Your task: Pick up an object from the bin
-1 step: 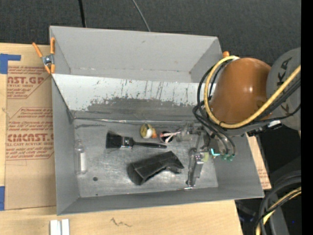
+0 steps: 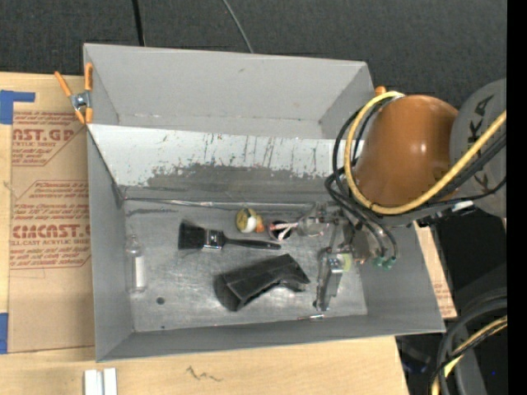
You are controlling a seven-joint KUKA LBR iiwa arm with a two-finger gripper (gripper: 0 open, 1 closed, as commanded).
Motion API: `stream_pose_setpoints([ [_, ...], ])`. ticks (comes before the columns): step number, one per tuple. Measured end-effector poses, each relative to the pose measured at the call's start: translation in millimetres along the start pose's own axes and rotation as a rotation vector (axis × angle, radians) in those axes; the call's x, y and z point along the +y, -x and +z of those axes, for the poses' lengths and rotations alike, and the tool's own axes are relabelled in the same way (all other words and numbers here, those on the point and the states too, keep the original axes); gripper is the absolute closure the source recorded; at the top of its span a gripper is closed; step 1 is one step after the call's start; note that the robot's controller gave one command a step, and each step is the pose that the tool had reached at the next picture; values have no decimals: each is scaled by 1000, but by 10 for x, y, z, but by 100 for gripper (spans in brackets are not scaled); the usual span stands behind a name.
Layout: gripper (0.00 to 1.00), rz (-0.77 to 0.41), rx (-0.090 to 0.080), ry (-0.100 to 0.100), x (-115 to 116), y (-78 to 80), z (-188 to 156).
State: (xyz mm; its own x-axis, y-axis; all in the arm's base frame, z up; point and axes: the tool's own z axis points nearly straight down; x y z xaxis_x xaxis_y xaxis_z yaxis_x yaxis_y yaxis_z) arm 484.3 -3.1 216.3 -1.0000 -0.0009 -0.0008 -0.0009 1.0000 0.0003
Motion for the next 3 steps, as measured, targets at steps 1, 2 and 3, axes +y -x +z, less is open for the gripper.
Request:
stream_pose_setpoints([
  [1,0,-115,-3,0,94,-12,576],
  [2,0,-203,-10,-1,177,7,977],
  [3,0,-231,-7,0,431,1,1042],
])
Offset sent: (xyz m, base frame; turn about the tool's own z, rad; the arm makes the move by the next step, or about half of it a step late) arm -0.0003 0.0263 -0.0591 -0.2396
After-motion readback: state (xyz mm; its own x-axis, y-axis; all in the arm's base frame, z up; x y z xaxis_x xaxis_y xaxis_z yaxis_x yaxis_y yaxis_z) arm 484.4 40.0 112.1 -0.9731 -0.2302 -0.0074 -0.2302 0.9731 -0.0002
